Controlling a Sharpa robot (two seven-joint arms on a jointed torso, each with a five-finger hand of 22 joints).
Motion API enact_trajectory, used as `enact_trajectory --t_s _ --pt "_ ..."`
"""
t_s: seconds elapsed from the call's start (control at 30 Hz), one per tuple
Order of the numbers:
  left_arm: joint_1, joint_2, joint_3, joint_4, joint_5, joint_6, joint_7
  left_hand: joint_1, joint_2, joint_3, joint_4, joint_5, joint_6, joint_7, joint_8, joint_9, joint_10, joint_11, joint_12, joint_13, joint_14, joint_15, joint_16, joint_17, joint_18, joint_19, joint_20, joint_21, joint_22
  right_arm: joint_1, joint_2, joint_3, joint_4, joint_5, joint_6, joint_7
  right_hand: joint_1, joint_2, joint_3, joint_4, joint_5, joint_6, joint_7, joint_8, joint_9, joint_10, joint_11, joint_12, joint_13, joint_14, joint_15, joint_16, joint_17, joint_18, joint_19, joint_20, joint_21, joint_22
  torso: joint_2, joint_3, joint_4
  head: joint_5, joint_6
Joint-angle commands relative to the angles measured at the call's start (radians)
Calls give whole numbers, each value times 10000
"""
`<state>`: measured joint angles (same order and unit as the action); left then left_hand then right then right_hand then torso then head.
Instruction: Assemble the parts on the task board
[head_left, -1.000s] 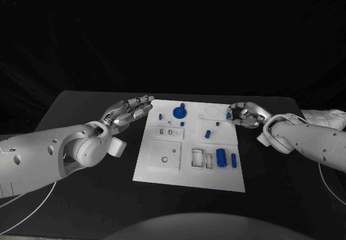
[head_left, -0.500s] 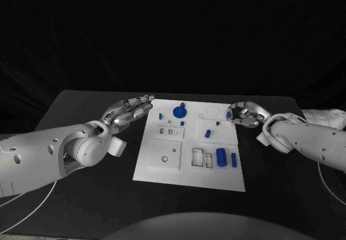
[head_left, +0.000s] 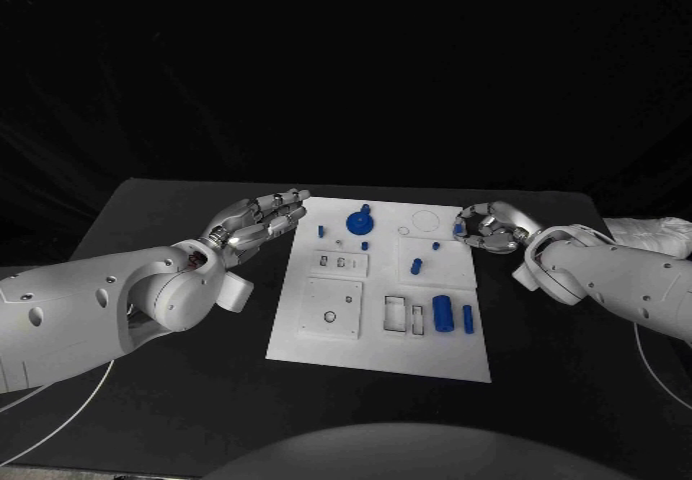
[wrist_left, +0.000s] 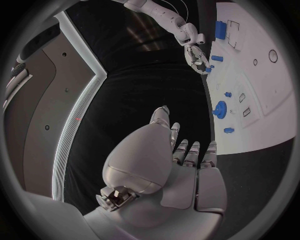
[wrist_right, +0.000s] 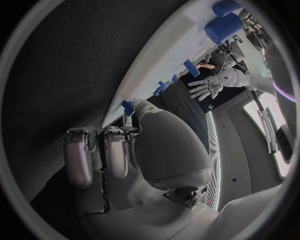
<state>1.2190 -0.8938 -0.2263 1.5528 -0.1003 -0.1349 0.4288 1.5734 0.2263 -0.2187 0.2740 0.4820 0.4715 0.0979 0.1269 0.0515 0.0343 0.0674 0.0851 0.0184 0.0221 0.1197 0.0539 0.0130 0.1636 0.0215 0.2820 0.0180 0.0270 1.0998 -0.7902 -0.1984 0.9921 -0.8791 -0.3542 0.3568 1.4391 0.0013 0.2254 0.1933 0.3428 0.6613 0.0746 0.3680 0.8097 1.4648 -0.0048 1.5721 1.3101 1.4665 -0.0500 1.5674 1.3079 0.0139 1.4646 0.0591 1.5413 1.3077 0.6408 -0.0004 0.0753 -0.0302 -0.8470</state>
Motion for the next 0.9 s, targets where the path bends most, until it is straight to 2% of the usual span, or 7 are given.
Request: enact_trajectory --t_s 0.03,0.27,0.37,0.5,0.67,0.77,0.9 --pt "-1 4 9 23 -47 202 87 106 25 78 -1 71 -8 58 27 8 1 56 41 16 -13 52 45 13 156 12 68 50 -139 -17 18 -7 -3 2 -32 -27 61 167 52 -72 -33 133 -10 116 24 1060 17 -13 2607 1043 13 34 2629 -21 695 64 -64 2476 0 0 -3 7 -5" --pt "-2 -60 9 50 -47 209 75 106 25 78 -1 71 -8 58 27 8 1 56 41 16 -13 52 45 13 156 12 68 50 -139 -1 -8 -4 73 234 -356 65 162 253 96 -192 -91 399 35 324 45 1060 38 -13 2607 1043 18 34 2629 -16 679 61 -80 2470 -3 -12 -11 85 11" --pt "-2 -91 9 67 -47 200 67 111 30 85 -1 75 -5 60 29 9 1 58 43 16 -12 52 47 14 156 14 68 53 -138 93 -94 -1 356 284 -512 75 172 246 85 -216 -155 479 72 367 28 1060 60 -13 2607 1043 29 34 2629 -15 674 66 -85 2467 -3 -17 -6 108 4" --pt "-1 -105 9 78 -46 191 58 114 31 88 -1 76 -2 60 30 9 1 58 44 16 -12 53 49 14 156 17 68 56 -136 386 -271 1 1028 307 -530 8 171 225 60 -236 -277 603 133 397 -37 1060 107 -13 2607 1043 60 34 2629 -15 673 88 -87 2467 -2 -14 2 111 -45" --pt "-1 -66 9 63 -46 183 52 114 31 88 -1 76 -2 60 30 9 1 58 44 16 -12 53 49 14 156 17 68 56 -136 979 -441 1 2191 321 -297 -120 181 241 40 -250 -558 746 187 403 -158 1060 166 -13 2607 1043 116 34 2629 -14 670 132 -90 2465 -12 -9 8 88 -68" --pt "-1 -20 9 43 -46 188 48 114 31 88 -1 76 -2 60 30 9 1 58 44 16 -12 53 49 14 156 17 68 56 -136 1241 -380 2 2758 323 -170 -179 204 247 42 -274 -593 820 191 425 -184 1060 175 -13 2607 1043 127 34 2629 -14 669 144 -91 2465 -19 -12 14 80 -59" --pt "-1 43 9 16 -46 200 45 114 31 88 -1 76 -2 60 30 9 1 58 44 16 -12 53 49 14 156 17 68 56 -136 1380 -109 2 3100 312 64 -303 226 252 44 -298 -602 880 195 442 -206 1060 181 -13 2607 1043 135 34 2629 -11 661 152 -99 2462 -31 -15 27 90 -55"
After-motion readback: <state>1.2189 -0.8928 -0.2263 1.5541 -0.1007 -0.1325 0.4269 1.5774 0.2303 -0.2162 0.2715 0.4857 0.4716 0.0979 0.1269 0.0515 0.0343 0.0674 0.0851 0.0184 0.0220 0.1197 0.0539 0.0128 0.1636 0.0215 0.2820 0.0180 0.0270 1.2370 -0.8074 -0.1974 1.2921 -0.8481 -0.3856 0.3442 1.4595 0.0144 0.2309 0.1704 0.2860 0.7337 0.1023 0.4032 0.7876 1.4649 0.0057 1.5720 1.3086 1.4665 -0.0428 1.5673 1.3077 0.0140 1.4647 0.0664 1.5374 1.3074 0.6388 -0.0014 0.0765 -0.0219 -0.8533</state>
